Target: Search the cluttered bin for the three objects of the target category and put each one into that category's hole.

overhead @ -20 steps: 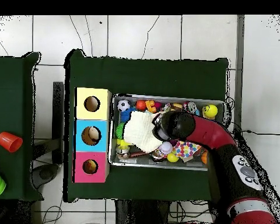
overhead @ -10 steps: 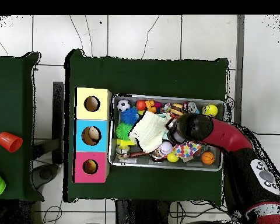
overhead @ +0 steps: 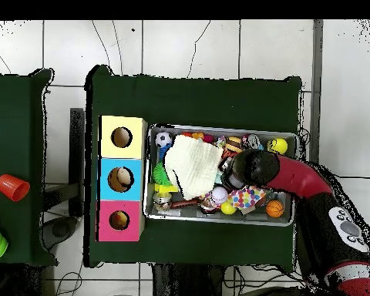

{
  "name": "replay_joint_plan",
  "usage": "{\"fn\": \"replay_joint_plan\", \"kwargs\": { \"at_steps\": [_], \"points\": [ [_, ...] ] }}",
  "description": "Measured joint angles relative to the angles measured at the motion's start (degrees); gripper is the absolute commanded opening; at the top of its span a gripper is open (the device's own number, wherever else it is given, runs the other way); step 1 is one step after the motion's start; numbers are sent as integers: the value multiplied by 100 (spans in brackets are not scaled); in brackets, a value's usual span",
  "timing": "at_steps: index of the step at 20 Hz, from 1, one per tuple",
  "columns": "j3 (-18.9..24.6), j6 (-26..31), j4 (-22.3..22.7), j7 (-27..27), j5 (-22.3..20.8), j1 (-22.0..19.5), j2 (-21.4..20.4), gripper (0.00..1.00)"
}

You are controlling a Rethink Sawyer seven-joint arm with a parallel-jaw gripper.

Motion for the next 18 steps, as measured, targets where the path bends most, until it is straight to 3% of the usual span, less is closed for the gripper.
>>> {"fn": "replay_joint_plan", "kwargs": {
  "at_steps": [12,18],
  "points": [
    [179,2,-36,0,-2,1,48,100],
    [178,493,-183,-1,-209,82,-83,100]
  ]
}}
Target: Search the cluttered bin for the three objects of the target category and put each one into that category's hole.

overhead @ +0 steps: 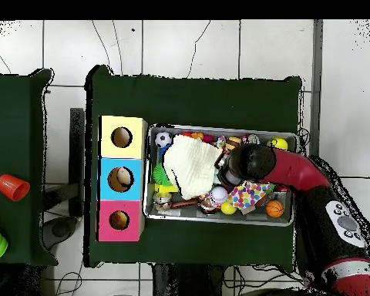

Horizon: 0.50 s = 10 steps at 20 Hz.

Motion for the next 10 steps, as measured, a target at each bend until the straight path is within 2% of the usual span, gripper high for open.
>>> {"fn": "replay_joint_plan", "kwargs": {
  "at_steps": [2,9,10],
  "points": [
    [2,441,-189,-11,-197,97,-104,100],
    [15,1375,-829,-128,-568,252,-249,100],
    [22,1585,-1073,-187,-662,275,-273,100]
  ]
}}
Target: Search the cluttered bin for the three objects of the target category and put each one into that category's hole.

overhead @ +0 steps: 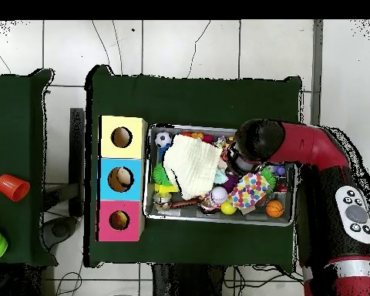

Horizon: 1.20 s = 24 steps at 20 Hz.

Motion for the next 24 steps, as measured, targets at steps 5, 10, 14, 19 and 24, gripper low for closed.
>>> {"fn": "replay_joint_plan", "kwargs": {
  "at_steps": [5,10,14,19,24],
  "points": [
    [4,92,-409,-75,-86,6,0,100],
    [5,69,-660,-78,-100,9,81,100],
    [4,-64,-676,-78,-102,15,164,100],
    [5,-367,-676,-78,-102,44,327,100],
    [5,-688,-649,-78,-102,108,484,100]
  ]
}}
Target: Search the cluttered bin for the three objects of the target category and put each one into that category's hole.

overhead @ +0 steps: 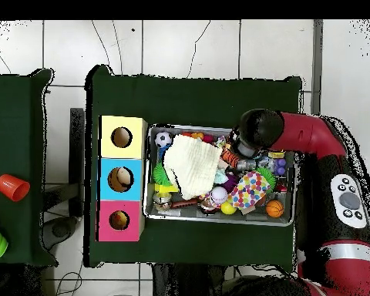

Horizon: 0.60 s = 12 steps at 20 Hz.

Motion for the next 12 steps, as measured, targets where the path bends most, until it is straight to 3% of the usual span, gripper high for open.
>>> {"fn": "replay_joint_plan", "kwargs": {
  "at_steps": [12],
  "points": [
    [0,-239,109,0,1,57,194,100]
  ]
}}
